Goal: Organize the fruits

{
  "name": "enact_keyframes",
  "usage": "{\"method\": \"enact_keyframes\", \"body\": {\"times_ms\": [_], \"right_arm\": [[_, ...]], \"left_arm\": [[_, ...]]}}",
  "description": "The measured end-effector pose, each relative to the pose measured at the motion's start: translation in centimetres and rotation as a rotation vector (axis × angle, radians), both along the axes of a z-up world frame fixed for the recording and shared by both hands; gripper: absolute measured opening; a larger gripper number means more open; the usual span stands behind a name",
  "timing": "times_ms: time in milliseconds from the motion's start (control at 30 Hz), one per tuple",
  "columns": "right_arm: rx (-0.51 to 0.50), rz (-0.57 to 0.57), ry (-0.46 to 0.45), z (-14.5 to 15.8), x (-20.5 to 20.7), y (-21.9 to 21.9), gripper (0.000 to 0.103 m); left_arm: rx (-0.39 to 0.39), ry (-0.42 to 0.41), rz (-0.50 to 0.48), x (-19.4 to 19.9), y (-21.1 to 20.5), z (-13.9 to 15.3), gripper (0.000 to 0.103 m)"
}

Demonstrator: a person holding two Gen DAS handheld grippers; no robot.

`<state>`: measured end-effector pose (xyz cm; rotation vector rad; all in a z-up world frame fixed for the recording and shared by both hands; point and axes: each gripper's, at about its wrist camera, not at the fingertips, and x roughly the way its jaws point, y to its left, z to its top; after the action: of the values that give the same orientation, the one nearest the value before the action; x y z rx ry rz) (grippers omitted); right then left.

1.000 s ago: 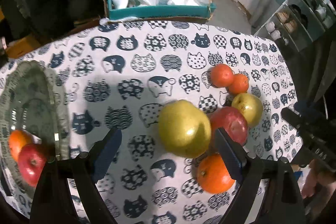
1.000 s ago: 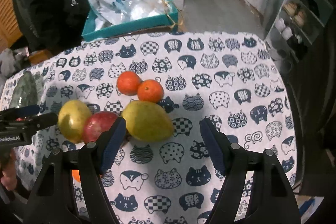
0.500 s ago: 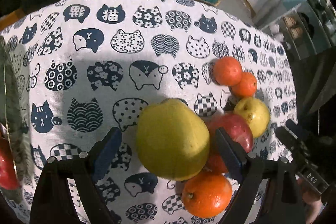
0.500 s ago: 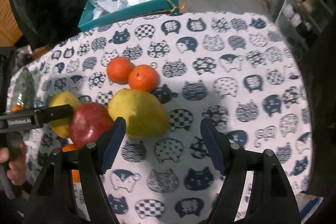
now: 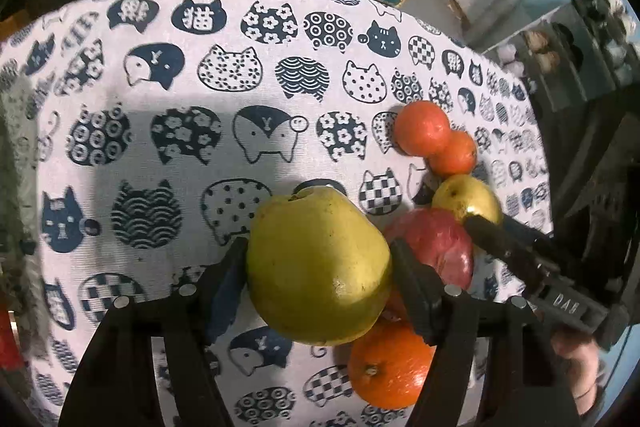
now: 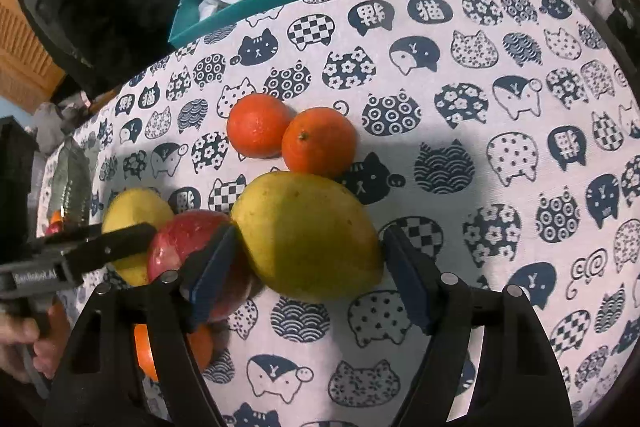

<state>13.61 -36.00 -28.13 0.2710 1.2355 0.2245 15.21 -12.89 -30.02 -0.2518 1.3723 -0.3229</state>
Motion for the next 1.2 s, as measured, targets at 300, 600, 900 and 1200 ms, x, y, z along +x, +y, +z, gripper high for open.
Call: {"method": "enact_keyframes", "body": {"times_ms": [300, 600, 900, 1200], "right_arm": [[-0.167, 0.012, -0.046, 1.9, -0.3, 0.6, 0.074], [0.144, -0.056, 0.083, -1.8, 0.6, -1.1, 0.073], [0.076, -0.029, 0.059, -1.3, 0.3, 0.4, 0.069], [-0.246, 0.012, -0.024, -0.2, -0.9, 2.0, 0.069]], "left_arm": [[0.175, -0.078, -0.055, -0.5, 0.8, 1.1, 0.072], [0.167, -0.084, -0.056, -0.7, 0.7, 0.9, 0.072], [0.150, -0.049, -0.065, -0.9, 0.7, 0.0, 0.070], [0.206, -0.087, -0.068, -1.3, 0.8, 0.5, 0.070]]}}
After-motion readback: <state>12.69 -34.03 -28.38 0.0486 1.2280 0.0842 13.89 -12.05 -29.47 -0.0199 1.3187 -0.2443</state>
